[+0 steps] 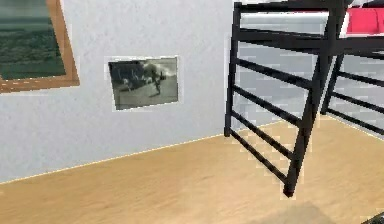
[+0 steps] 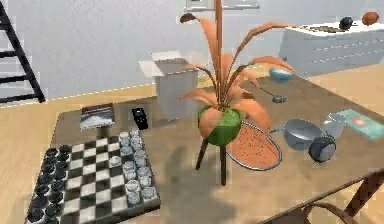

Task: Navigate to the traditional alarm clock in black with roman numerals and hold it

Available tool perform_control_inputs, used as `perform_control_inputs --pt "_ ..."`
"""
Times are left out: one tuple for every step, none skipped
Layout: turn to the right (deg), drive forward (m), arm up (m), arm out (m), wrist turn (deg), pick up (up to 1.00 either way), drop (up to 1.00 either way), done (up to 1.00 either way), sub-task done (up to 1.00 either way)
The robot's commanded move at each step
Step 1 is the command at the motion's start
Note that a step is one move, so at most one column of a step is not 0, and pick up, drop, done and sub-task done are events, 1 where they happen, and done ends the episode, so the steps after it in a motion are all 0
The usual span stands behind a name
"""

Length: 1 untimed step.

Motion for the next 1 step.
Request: perform_control_inputs --pt "-45.0 0.00 0.00 0.00 0.0 0.00 0.00 0.00 0.00"
